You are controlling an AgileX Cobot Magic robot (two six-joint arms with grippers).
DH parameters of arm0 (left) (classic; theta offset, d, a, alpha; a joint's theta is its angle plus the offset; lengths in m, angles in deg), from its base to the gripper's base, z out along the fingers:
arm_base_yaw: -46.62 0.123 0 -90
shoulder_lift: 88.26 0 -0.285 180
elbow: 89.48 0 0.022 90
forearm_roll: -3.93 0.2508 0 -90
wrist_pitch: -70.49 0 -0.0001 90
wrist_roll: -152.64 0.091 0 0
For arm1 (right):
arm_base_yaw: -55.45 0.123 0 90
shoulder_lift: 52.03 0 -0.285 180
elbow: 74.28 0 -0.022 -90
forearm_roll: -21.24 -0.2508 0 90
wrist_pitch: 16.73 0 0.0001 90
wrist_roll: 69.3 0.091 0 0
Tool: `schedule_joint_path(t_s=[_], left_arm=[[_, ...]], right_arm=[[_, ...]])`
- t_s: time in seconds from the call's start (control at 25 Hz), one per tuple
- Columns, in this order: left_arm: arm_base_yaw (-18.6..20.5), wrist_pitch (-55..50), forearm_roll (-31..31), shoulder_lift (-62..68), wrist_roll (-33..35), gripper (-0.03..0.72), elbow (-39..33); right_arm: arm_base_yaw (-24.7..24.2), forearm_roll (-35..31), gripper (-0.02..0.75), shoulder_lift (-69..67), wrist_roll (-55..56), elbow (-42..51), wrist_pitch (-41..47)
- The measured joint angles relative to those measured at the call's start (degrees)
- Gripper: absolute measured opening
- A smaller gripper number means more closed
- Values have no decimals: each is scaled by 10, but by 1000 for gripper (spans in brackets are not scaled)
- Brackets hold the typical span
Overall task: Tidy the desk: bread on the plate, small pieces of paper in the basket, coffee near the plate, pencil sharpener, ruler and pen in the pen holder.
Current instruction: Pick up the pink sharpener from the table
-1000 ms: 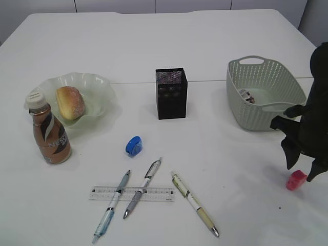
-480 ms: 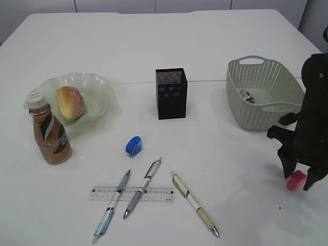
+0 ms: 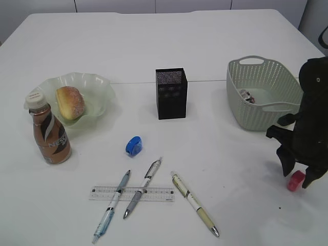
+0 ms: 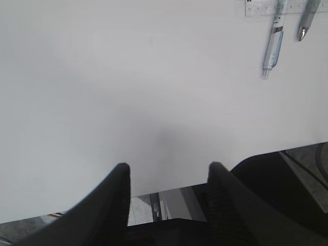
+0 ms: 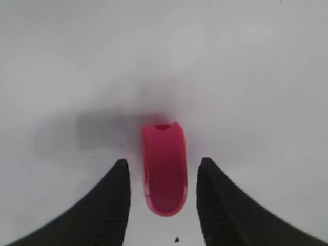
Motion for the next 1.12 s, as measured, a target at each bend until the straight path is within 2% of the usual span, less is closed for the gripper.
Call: schedule_joint_path(t_s=[1.12], left_arm=[[0, 0, 0, 0, 0, 349, 0]], right_arm=[[-13, -4, 347, -17, 2, 0, -21]])
